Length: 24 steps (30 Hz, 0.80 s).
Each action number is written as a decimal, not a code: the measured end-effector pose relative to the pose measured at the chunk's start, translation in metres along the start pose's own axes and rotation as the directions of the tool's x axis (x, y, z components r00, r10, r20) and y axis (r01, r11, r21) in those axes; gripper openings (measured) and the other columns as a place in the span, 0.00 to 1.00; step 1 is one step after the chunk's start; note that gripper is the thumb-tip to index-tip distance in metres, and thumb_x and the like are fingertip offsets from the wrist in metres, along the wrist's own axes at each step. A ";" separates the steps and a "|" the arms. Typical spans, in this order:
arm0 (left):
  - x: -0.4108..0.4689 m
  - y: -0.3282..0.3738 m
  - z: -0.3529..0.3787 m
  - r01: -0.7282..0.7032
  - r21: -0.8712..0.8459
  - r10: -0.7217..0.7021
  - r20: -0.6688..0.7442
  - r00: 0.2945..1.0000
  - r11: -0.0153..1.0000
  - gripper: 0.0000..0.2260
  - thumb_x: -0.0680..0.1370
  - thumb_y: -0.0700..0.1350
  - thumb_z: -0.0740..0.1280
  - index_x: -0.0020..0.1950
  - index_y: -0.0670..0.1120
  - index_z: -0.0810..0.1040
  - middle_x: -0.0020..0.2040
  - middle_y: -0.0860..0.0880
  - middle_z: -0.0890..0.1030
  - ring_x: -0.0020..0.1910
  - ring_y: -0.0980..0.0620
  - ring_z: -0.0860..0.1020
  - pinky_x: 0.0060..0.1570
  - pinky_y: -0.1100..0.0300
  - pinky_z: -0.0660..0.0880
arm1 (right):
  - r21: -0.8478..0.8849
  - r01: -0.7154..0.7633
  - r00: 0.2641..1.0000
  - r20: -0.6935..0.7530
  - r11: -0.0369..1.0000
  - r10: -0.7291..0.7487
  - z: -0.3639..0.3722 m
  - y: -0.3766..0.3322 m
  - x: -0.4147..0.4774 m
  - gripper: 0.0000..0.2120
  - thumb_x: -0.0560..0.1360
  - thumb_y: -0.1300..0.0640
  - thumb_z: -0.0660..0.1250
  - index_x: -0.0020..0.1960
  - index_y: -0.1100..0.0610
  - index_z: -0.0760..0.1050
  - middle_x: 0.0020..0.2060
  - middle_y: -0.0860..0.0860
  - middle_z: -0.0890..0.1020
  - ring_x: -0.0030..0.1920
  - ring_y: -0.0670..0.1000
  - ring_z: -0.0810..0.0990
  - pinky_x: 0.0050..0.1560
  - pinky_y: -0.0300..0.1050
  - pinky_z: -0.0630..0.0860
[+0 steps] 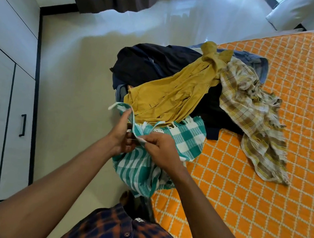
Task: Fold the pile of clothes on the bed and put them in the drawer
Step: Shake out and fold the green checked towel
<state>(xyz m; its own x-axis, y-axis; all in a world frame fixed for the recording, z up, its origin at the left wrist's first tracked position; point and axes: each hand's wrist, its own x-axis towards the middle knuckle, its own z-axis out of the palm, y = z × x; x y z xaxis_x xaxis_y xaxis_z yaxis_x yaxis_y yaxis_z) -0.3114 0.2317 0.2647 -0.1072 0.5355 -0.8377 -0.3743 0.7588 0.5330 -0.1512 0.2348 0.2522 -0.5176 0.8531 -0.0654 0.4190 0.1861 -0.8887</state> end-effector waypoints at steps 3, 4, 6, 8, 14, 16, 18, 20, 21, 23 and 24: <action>0.012 -0.003 -0.001 -0.048 0.052 0.048 0.004 0.999 0.997 0.36 0.69 0.76 0.64 0.50 0.44 0.82 0.44 0.44 0.83 0.39 0.46 0.81 0.39 0.55 0.76 | -0.247 0.085 0.991 0.125 0.965 -0.055 0.003 -0.009 -0.006 0.19 0.73 0.55 0.61 0.58 0.51 0.85 0.43 0.49 0.85 0.42 0.51 0.79 0.41 0.44 0.70; 0.013 -0.004 -0.003 -0.042 0.106 0.048 -0.052 0.997 0.994 0.42 0.62 0.78 0.68 0.56 0.43 0.83 0.48 0.44 0.84 0.43 0.44 0.83 0.42 0.53 0.77 | -0.285 0.104 0.987 0.147 0.953 -0.064 0.004 -0.012 -0.008 0.21 0.72 0.55 0.60 0.59 0.50 0.85 0.45 0.50 0.85 0.44 0.52 0.80 0.41 0.44 0.70; 0.008 -0.007 -0.003 -0.058 0.204 0.094 -0.170 0.981 0.977 0.43 0.58 0.77 0.71 0.59 0.45 0.81 0.49 0.44 0.84 0.46 0.43 0.84 0.44 0.50 0.80 | -0.351 0.114 0.985 0.165 0.930 -0.059 0.007 -0.011 -0.011 0.20 0.73 0.55 0.60 0.60 0.50 0.85 0.47 0.51 0.85 0.45 0.53 0.80 0.43 0.45 0.72; 0.003 -0.010 -0.002 -0.100 0.411 0.219 -0.253 0.942 0.906 0.28 0.67 0.67 0.73 0.53 0.47 0.79 0.49 0.44 0.83 0.47 0.42 0.82 0.48 0.47 0.82 | -0.418 0.127 0.985 0.157 0.899 -0.066 0.014 -0.011 -0.015 0.19 0.74 0.55 0.60 0.58 0.50 0.85 0.45 0.52 0.85 0.44 0.54 0.80 0.42 0.49 0.76; 0.010 -0.013 -0.011 -0.166 0.170 0.224 -0.419 0.880 0.971 0.09 0.79 0.46 0.62 0.55 0.44 0.78 0.55 0.40 0.82 0.49 0.41 0.80 0.53 0.46 0.80 | -0.269 0.130 0.983 0.162 0.954 -0.088 0.031 -0.005 -0.025 0.16 0.76 0.48 0.61 0.45 0.55 0.85 0.34 0.50 0.80 0.34 0.49 0.75 0.35 0.47 0.71; 0.002 -0.009 -0.012 -0.213 -0.015 0.191 -0.387 0.902 0.977 0.06 0.79 0.44 0.62 0.47 0.43 0.76 0.44 0.40 0.79 0.38 0.46 0.76 0.40 0.53 0.75 | -0.024 -0.021 1.000 0.009 0.999 0.021 0.032 0.005 -0.028 0.19 0.80 0.43 0.63 0.43 0.55 0.85 0.34 0.50 0.82 0.33 0.48 0.76 0.35 0.47 0.72; -0.006 -0.008 -0.013 -0.244 0.010 0.232 -0.349 0.908 0.970 0.07 0.78 0.41 0.62 0.39 0.45 0.70 0.37 0.44 0.71 0.35 0.49 0.69 0.36 0.55 0.67 | 0.168 -0.182 0.962 -0.173 0.969 0.211 0.028 0.020 -0.028 0.19 0.82 0.44 0.63 0.47 0.56 0.86 0.39 0.49 0.83 0.36 0.45 0.78 0.39 0.46 0.75; -0.016 -0.009 -0.012 -0.293 0.095 0.308 -0.303 0.902 0.951 0.08 0.74 0.40 0.63 0.37 0.47 0.66 0.37 0.45 0.67 0.36 0.49 0.65 0.38 0.54 0.63 | 0.267 -0.279 0.857 -0.365 0.922 0.365 0.017 0.029 -0.026 0.12 0.84 0.55 0.64 0.62 0.57 0.83 0.50 0.48 0.83 0.47 0.43 0.79 0.54 0.44 0.78; -0.021 -0.011 -0.010 -0.309 0.137 0.335 -0.268 0.903 0.941 0.08 0.71 0.43 0.64 0.35 0.47 0.66 0.36 0.46 0.66 0.36 0.50 0.64 0.39 0.53 0.62 | 0.267 -0.278 0.816 -0.441 0.923 0.373 0.009 0.029 -0.025 0.14 0.84 0.60 0.62 0.67 0.59 0.79 0.55 0.50 0.82 0.52 0.44 0.78 0.60 0.37 0.76; -0.026 -0.018 -0.003 -0.328 0.204 0.369 -0.215 0.904 0.922 0.06 0.64 0.47 0.64 0.34 0.47 0.68 0.34 0.47 0.69 0.36 0.50 0.66 0.39 0.52 0.64 | 0.152 -0.186 0.803 -0.546 0.971 0.239 -0.002 0.024 -0.022 0.16 0.85 0.63 0.60 0.71 0.62 0.74 0.57 0.57 0.82 0.53 0.49 0.75 0.53 0.29 0.71; -0.024 -0.022 0.001 -0.330 0.248 0.382 -0.202 0.902 0.911 0.07 0.63 0.49 0.64 0.35 0.47 0.70 0.35 0.46 0.71 0.37 0.49 0.68 0.40 0.51 0.66 | 0.087 -0.129 0.810 -0.566 0.988 0.155 -0.003 0.019 -0.019 0.17 0.85 0.64 0.60 0.73 0.61 0.73 0.55 0.58 0.82 0.50 0.49 0.76 0.48 0.34 0.72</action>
<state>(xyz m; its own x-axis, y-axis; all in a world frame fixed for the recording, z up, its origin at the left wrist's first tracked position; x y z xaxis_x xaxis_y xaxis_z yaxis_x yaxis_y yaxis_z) -0.2992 0.2020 0.2733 -0.4257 0.6980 -0.5758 -0.0770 0.6061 0.7916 -0.1310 0.2242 0.2378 0.0684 0.9955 0.0661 0.4160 0.0317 -0.9088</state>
